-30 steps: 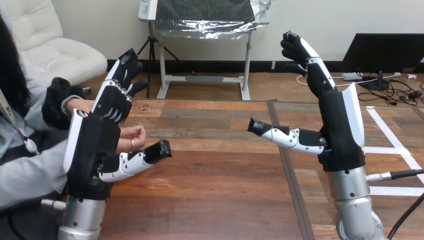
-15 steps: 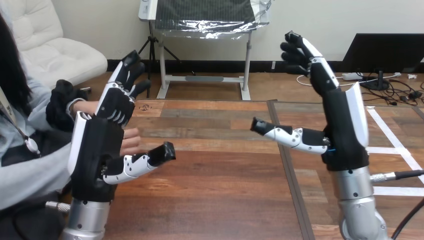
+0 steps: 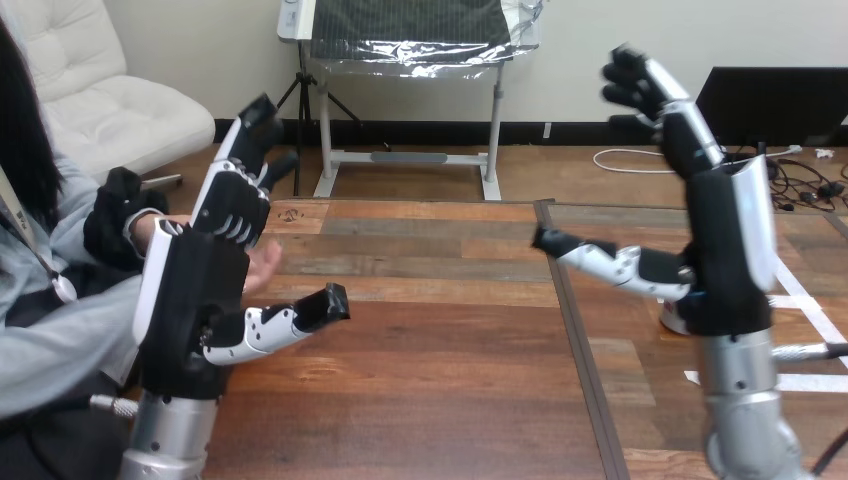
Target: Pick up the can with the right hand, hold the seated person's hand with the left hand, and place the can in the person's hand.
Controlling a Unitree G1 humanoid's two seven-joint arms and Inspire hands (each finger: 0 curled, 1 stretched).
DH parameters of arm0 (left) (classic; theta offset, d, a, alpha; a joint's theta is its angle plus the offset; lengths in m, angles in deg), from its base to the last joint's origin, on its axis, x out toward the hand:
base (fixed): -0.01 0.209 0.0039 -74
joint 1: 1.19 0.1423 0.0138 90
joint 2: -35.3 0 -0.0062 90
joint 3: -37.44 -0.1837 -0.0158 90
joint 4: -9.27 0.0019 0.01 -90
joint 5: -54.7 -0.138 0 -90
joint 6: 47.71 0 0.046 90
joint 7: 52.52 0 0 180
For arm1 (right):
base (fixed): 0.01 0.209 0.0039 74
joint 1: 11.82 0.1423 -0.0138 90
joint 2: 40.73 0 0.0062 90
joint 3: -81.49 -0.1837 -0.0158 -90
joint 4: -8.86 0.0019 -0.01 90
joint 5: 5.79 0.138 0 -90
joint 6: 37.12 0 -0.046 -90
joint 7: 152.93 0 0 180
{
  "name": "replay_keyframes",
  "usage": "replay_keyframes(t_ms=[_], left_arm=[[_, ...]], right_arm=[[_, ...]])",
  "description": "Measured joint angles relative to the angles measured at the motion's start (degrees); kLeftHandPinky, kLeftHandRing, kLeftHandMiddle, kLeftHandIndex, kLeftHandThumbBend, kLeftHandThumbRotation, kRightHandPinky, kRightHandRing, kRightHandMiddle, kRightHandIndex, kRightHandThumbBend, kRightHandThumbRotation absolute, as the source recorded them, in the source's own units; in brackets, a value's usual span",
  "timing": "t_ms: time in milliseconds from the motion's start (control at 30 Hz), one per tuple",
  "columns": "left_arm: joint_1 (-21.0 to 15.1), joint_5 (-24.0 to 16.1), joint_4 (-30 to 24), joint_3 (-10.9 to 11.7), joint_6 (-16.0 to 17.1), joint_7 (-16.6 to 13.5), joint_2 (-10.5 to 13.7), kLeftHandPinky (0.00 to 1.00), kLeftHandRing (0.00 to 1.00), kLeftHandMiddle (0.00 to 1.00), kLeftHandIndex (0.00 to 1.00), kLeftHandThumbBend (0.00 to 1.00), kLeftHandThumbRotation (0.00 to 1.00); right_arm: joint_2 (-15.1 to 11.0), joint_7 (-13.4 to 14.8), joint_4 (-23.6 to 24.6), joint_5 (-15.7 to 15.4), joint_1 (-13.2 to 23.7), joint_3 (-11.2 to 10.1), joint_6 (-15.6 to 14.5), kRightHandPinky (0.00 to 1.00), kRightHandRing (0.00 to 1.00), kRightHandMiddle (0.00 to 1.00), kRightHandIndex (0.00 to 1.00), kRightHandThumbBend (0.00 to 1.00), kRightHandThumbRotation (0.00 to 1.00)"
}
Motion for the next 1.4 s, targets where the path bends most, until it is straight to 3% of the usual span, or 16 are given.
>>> replay_keyframes(t_ms=[600, 1400], left_arm=[[-1.43, 0.94, -0.03, 0.14, -0.57, 1.55, 0.76, 0.94, 0.99, 0.99, 0.95, 1.00, 0.43], [-1.41, 2.43, -0.11, 0.61, -2.04, 2.39, 1.57, 0.94, 0.99, 0.99, 0.95, 1.00, 0.43]], right_arm=[[-2.65, 2.82, -5.31, 0.25, 3.38, -2.59, 0.80, 0.78, 0.84, 0.88, 0.89, 1.00, 0.46], [-4.60, 6.82, -11.13, -0.93, 3.98, -2.70, 0.42, 0.81, 0.85, 0.88, 0.90, 1.00, 0.51]])
